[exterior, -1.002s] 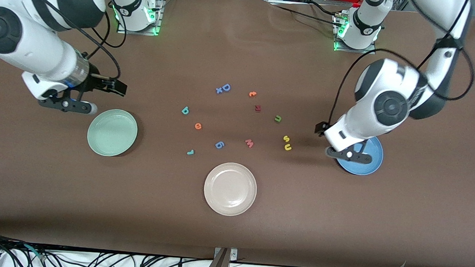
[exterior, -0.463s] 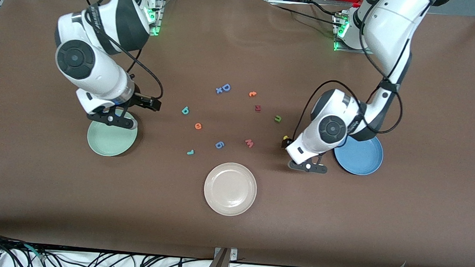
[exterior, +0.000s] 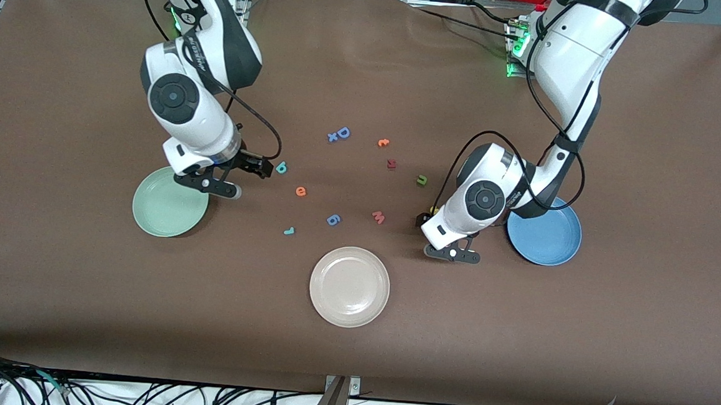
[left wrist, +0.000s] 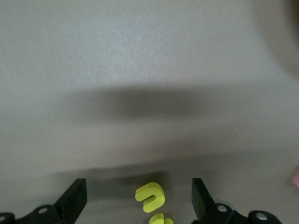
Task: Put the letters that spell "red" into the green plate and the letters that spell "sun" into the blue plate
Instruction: 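Grasp the yellow u with the left gripper while the right gripper grasps orange a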
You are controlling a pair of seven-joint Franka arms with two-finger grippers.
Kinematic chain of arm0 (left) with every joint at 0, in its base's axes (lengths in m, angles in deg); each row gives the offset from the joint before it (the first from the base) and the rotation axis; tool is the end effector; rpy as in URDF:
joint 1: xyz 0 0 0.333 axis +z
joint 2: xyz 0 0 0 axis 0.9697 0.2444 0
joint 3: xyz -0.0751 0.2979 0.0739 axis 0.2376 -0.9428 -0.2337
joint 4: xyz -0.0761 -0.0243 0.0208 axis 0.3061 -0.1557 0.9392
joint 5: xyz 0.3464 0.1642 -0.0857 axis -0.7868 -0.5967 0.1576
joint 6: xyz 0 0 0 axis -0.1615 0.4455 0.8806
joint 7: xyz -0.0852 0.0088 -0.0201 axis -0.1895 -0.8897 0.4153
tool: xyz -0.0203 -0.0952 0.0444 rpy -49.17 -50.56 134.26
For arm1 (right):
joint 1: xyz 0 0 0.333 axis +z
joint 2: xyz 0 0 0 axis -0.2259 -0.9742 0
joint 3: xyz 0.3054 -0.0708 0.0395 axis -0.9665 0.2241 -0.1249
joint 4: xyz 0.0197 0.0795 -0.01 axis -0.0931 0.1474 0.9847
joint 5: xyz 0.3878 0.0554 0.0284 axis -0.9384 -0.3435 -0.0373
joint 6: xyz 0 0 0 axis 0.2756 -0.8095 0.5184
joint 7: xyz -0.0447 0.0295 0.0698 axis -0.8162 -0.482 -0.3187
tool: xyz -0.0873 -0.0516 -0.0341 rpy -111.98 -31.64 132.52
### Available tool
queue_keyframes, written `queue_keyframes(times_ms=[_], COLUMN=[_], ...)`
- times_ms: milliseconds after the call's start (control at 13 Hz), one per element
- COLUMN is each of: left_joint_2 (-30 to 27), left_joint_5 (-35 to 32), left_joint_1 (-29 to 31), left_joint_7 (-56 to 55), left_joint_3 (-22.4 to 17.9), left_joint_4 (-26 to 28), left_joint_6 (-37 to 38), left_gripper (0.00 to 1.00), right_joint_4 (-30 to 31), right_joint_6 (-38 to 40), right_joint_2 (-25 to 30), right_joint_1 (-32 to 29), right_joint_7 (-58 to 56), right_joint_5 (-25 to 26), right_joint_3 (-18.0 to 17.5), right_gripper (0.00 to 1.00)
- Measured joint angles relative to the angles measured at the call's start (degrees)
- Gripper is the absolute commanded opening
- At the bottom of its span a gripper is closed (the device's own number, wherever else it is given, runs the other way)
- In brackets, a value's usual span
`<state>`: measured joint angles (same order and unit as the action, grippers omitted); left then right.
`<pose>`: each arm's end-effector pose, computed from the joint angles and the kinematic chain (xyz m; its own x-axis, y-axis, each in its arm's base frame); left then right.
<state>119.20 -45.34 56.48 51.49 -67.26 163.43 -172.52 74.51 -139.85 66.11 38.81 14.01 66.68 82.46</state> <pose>0.6099 -0.3009 0.1797 0.9906 -0.0802 -0.1111 -0.0751 -0.9959 0.0495 0.5488 0.2723 0.3484 0.9751 -0.2084 -0.0760 -0.2074 -0.9780 0.0206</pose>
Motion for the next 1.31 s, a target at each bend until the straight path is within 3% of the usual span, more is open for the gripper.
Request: queue_keyframes(times_ms=[231, 308, 540, 694, 848, 1311], left_joint_2=[1.01, 1.11, 1.32, 1.07, 0.92, 0.35], left_joint_5=[0.00, 0.00, 0.00, 0.00, 0.00, -0.40], left_joint_1=[-1.11, -1.29, -1.32, -1.31, -1.31, -1.02], left_joint_7=[-4.00, -4.89, -5.47, -5.50, -5.51, -5.28], left_joint_3=[0.01, 0.01, -0.03, -0.01, -0.02, -0.59], left_joint_4=[0.00, 0.00, 0.00, -0.22, -0.41, -1.79], left_joint_6=[-0.02, -0.02, -0.02, -0.02, 0.03, 3.81], left_gripper=[0.98, 0.88, 0.43, 0.22, 0.17, 0.17], right_joint_4=[1.94, 2.03, 2.23, 2.28, 2.30, 2.27], right_joint_6=[-5.00, -6.75, -12.27, -16.11, -19.84, -24.16], right_joint_2=[-2.60, -3.78, -7.56, -10.12, -12.54, -16.78], right_joint_1=[1.89, 2.63, 5.01, 6.22, 7.07, 8.39], right_joint_7=[3.29, 4.61, 8.34, 10.29, 11.94, 14.60], right_joint_5=[-0.01, -0.02, -0.02, -0.02, -0.03, -0.03], right_joint_3=[0.00, -0.01, -0.12, -0.15, -0.17, -0.17], right_gripper=[1.00, 1.00, 1.00, 1.00, 1.00, 1.00])
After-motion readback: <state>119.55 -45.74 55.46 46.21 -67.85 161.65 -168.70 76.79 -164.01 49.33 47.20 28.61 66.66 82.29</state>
